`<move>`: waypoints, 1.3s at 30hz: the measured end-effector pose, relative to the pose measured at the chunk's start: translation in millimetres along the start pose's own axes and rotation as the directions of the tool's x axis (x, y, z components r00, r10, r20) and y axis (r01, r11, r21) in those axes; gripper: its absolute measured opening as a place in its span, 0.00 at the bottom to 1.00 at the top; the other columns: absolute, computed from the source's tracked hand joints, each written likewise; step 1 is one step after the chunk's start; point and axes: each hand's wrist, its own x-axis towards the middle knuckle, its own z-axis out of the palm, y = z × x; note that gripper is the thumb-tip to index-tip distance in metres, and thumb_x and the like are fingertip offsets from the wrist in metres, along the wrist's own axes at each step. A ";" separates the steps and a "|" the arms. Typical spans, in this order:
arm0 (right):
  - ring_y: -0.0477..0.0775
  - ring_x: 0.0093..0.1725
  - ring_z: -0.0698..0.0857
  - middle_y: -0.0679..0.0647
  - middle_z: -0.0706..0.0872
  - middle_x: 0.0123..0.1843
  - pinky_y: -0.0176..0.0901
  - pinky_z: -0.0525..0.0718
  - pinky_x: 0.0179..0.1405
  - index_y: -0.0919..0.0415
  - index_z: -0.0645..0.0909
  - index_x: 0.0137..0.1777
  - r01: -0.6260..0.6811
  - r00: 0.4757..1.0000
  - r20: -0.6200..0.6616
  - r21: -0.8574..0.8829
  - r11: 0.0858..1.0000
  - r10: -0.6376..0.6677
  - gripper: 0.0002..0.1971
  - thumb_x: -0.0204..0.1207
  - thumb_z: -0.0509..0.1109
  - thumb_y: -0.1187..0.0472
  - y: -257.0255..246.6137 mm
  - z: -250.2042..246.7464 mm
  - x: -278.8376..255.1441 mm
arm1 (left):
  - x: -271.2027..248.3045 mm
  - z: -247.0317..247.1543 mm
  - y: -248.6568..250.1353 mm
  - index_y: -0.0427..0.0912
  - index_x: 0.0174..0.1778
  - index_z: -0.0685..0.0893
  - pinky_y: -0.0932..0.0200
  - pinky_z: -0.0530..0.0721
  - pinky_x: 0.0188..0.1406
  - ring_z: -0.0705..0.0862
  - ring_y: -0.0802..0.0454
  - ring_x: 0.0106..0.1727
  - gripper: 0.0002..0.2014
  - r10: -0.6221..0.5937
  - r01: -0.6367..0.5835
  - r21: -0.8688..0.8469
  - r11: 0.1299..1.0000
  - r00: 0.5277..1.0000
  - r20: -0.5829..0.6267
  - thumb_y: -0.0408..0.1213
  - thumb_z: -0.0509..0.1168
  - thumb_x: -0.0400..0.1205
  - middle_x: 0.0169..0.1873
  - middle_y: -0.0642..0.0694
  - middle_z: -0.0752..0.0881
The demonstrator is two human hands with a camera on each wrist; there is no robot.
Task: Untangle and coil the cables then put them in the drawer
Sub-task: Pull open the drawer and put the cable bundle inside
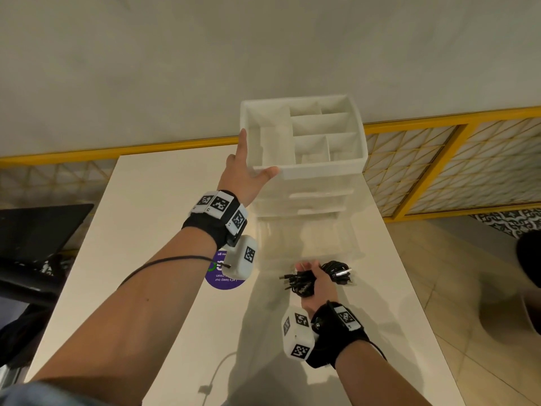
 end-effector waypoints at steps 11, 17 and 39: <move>0.52 0.39 0.84 0.54 0.84 0.41 0.49 0.82 0.49 0.60 0.79 0.43 0.282 0.923 -0.258 -0.055 0.958 -0.286 0.05 0.78 0.65 0.59 -69.9 24.1 -44.2 | 3.1 0.7 -5.3 0.58 0.82 0.40 0.50 0.69 0.67 0.68 0.39 0.77 0.49 0.024 -0.024 -0.023 0.999 1.000 0.003 0.56 0.68 0.74 0.79 0.35 0.61; 0.56 0.43 0.83 0.58 0.88 0.45 0.44 0.79 0.43 0.60 0.82 0.54 0.585 0.767 0.475 -0.793 0.167 -0.432 0.11 0.75 0.70 0.57 -102.8 82.9 -62.7 | 2.5 -1.0 -5.1 0.60 0.81 0.39 0.50 0.70 0.67 0.69 0.37 0.75 0.50 0.021 -0.021 -0.009 1.000 1.000 0.017 0.58 0.68 0.74 0.78 0.35 0.62; 0.60 0.49 0.86 0.55 0.88 0.48 0.49 0.82 0.50 0.55 0.81 0.52 0.373 0.888 0.405 -0.363 -0.854 0.216 0.10 0.70 0.66 0.63 -75.9 105.9 41.1 | 0.9 -1.7 -5.3 0.62 0.80 0.37 0.49 0.73 0.65 0.73 0.37 0.72 0.48 0.032 -0.032 -0.009 0.999 0.999 0.039 0.59 0.66 0.75 0.75 0.39 0.65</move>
